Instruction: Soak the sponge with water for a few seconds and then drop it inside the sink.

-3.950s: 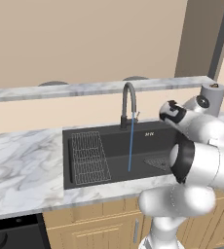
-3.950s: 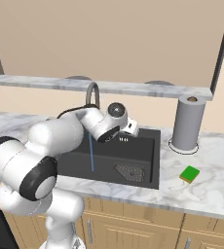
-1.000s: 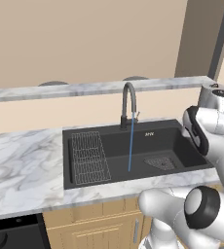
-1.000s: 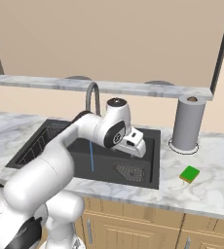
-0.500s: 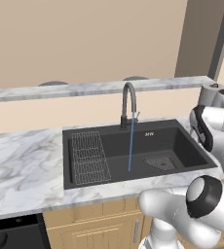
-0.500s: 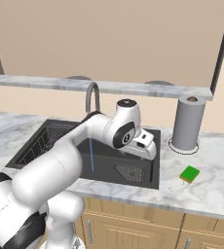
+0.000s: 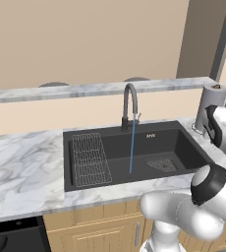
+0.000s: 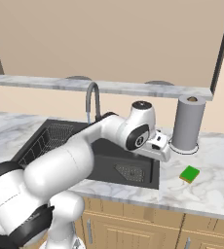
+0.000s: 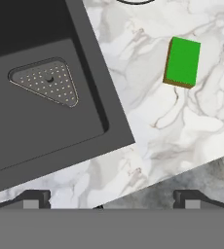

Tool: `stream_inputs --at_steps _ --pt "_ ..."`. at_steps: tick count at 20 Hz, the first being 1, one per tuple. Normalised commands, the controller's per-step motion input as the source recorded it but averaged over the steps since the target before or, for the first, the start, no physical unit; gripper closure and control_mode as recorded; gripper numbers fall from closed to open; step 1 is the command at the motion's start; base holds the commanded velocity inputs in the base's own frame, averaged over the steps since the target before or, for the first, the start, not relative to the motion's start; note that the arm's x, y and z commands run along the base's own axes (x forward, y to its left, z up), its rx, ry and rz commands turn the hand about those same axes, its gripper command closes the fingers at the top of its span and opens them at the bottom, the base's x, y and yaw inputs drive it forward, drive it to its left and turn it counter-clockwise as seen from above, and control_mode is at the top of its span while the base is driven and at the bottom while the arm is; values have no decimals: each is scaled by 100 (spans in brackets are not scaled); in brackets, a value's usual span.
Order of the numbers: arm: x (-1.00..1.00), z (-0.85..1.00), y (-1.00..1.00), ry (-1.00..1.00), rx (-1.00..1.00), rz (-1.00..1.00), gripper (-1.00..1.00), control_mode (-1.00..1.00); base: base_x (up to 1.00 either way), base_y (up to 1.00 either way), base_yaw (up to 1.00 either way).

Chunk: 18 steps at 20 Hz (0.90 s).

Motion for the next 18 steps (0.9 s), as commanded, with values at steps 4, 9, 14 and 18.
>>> stream_inputs --at_steps 4,9,14,18 --pt "0 0 -50 0 0 0 -100 -100 0 0 0" --pt "0 -7 -47 0 0 0 -100 -100 0 0 0" --pt "0 -9 -47 0 0 0 -100 -100 0 0 0" --pt "0 -7 -44 0 0 0 -100 -100 0 0 0"
